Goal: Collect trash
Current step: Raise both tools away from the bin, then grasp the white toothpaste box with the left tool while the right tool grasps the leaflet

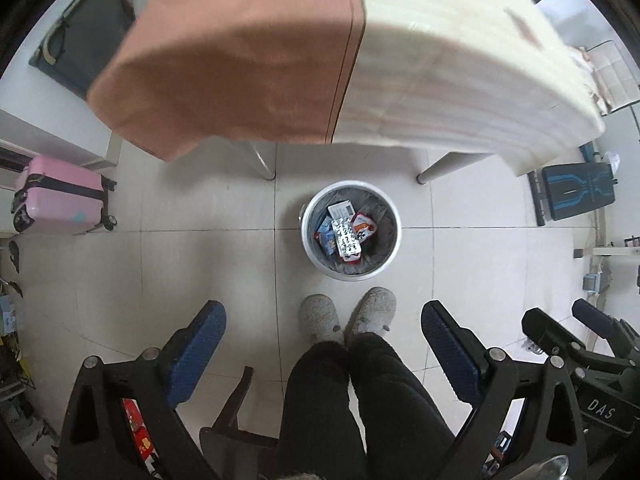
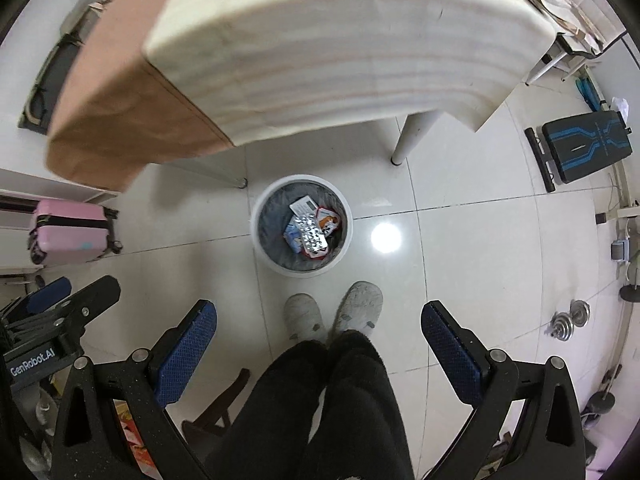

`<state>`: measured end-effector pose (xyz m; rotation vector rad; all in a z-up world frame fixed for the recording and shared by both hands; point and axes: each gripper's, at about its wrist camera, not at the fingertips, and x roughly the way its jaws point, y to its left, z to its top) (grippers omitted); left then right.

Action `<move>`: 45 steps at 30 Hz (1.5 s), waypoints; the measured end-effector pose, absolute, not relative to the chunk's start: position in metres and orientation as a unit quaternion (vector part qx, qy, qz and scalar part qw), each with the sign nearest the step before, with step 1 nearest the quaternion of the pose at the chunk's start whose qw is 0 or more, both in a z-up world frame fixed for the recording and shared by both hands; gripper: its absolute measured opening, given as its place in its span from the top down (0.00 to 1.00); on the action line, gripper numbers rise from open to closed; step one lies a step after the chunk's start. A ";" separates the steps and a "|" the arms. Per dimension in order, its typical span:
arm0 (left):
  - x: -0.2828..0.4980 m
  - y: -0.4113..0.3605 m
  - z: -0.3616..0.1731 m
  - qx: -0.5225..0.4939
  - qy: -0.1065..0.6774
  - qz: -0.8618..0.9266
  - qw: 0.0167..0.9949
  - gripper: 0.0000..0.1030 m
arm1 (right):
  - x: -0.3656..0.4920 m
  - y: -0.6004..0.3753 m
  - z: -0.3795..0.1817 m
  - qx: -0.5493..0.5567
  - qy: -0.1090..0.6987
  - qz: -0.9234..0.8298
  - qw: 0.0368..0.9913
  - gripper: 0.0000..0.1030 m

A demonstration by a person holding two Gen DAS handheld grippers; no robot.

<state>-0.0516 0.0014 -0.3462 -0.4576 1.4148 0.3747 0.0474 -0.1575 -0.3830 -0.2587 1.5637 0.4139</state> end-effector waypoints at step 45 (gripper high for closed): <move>0.517 0.161 -0.345 -0.501 0.568 0.254 0.601 0.33 | 0.661 -0.095 -0.372 0.004 0.702 0.146 0.698 0.00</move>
